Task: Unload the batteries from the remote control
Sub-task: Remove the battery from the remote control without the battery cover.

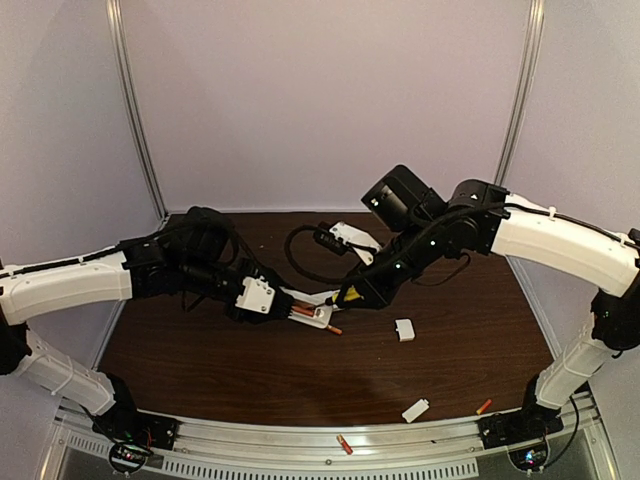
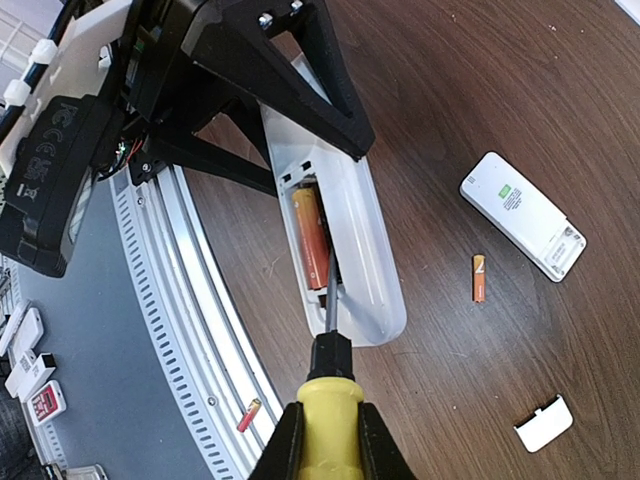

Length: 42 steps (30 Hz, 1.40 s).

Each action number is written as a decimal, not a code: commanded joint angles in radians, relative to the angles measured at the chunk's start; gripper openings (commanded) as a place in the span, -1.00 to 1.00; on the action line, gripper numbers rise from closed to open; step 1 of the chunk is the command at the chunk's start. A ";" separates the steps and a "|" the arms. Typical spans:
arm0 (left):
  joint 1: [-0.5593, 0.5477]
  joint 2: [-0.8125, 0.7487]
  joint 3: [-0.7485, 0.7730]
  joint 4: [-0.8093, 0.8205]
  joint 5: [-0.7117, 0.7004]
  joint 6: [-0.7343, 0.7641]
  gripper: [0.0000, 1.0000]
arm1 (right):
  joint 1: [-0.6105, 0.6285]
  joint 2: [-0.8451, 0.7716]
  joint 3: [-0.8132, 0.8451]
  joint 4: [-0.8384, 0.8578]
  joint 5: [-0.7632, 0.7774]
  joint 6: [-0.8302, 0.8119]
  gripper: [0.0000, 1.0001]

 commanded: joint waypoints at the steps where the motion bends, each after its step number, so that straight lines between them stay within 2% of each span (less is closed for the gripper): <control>1: -0.007 0.010 0.040 0.016 0.027 0.016 -1.00 | 0.007 0.004 -0.022 -0.013 -0.024 -0.022 -1.00; 14: -0.008 0.011 0.034 0.018 0.026 0.031 -1.00 | 0.006 0.024 -0.065 0.003 -0.115 -0.045 -1.00; 25: -0.006 0.011 -0.021 0.110 -0.002 0.005 -1.00 | 0.002 0.051 -0.097 0.023 -0.152 -0.058 -1.00; 32: 0.033 0.047 -0.015 0.145 -0.008 0.019 -1.00 | -0.023 0.065 -0.127 0.093 -0.164 -0.034 -1.00; 42: 0.074 0.071 0.000 0.163 -0.011 0.054 -1.00 | -0.071 0.115 -0.099 0.089 -0.176 -0.075 -1.00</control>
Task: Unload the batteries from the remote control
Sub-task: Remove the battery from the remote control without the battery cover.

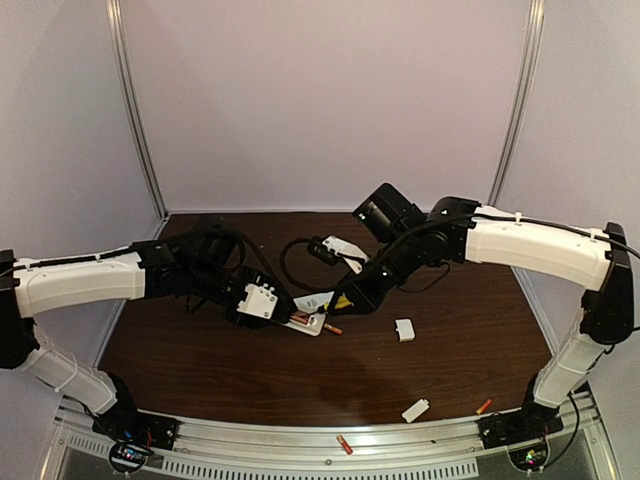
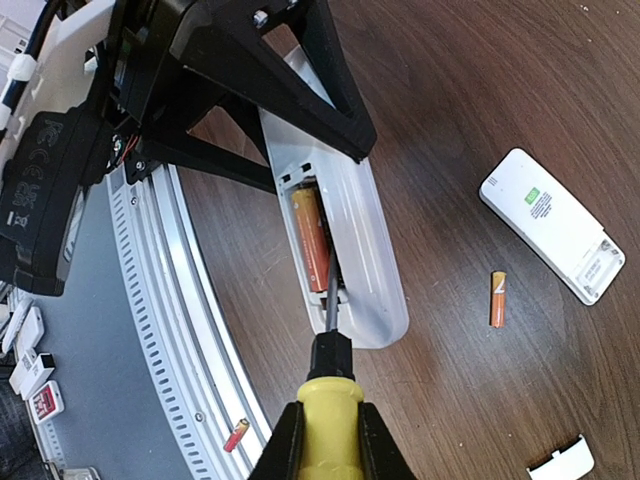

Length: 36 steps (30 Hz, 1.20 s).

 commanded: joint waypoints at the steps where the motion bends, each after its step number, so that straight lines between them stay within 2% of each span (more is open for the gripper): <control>1: 0.030 0.008 0.026 0.179 -0.004 0.015 -1.00 | -0.011 0.048 0.005 -0.054 -0.057 -0.037 -1.00; 36: 0.110 0.123 0.070 0.269 0.006 0.024 -1.00 | -0.129 0.258 0.144 -0.125 -0.210 -0.139 -1.00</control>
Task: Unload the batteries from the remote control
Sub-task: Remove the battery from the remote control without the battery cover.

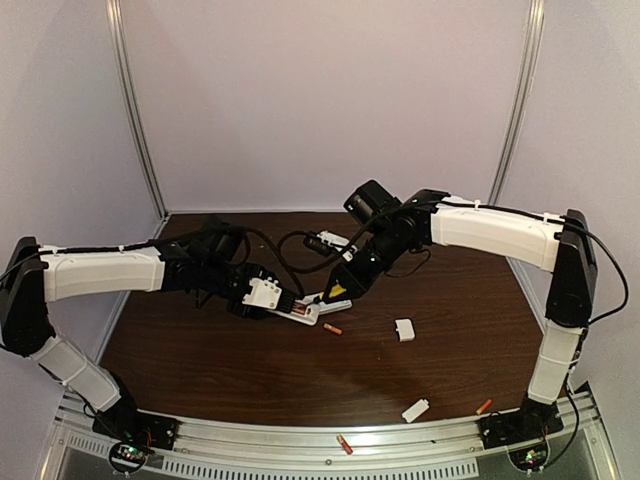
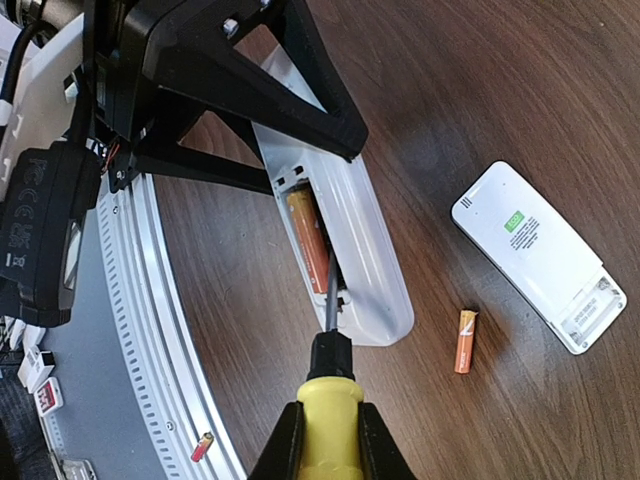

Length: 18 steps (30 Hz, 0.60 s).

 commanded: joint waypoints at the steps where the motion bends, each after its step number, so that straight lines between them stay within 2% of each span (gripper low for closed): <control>1: 0.017 -0.004 0.060 0.190 0.018 -0.007 -1.00 | 0.004 0.049 0.006 -0.098 -0.069 -0.017 -1.00; 18: 0.017 0.012 0.030 0.248 0.032 -0.017 -1.00 | -0.036 0.089 0.006 -0.080 -0.139 0.012 -1.00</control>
